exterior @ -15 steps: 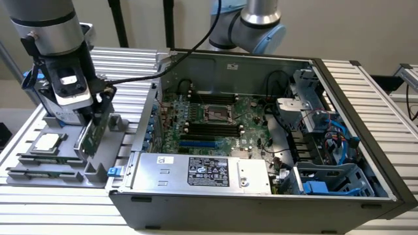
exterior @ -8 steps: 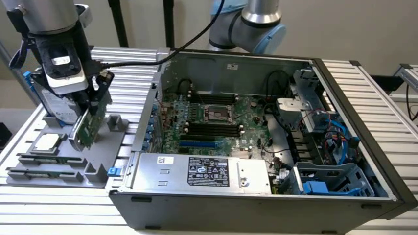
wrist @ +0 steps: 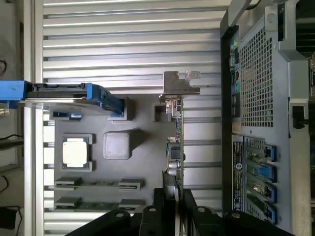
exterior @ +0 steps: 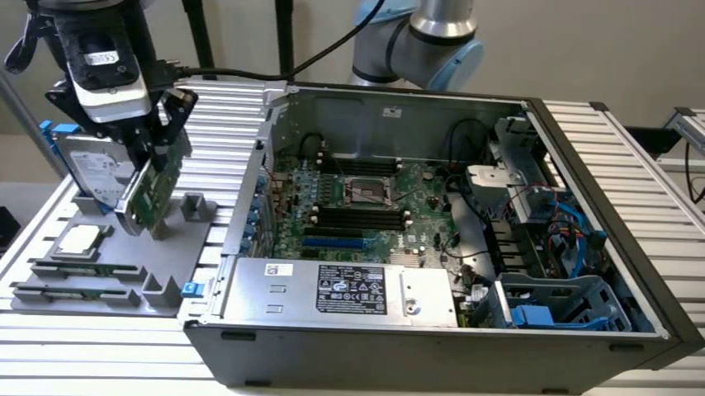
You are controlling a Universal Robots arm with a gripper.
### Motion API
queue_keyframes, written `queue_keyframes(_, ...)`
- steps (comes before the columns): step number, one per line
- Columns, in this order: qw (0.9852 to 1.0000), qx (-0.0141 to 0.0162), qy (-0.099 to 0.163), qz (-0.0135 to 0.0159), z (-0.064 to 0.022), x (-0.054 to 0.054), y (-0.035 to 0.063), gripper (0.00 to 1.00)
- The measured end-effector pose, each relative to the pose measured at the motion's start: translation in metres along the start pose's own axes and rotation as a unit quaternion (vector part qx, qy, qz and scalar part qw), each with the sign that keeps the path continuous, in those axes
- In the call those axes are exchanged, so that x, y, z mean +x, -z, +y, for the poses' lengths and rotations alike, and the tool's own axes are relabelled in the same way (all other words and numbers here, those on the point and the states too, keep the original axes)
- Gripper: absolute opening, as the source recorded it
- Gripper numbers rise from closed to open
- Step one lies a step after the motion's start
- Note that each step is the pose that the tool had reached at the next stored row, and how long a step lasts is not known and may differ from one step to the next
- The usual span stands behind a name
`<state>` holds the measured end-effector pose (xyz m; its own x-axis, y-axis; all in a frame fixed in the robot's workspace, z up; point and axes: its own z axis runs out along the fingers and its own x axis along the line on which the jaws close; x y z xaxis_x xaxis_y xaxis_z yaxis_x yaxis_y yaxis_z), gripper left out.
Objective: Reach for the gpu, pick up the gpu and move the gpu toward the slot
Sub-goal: 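Pick up the gpu and move the gpu toward the slot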
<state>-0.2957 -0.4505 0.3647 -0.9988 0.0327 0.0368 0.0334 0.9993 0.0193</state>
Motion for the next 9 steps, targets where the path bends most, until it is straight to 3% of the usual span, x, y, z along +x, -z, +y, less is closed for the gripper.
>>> queue_keyframes(9, 1.0000, -0.0002, 0.002, 0.0084, 0.0020, -0.034, 0.0424, 0.26)
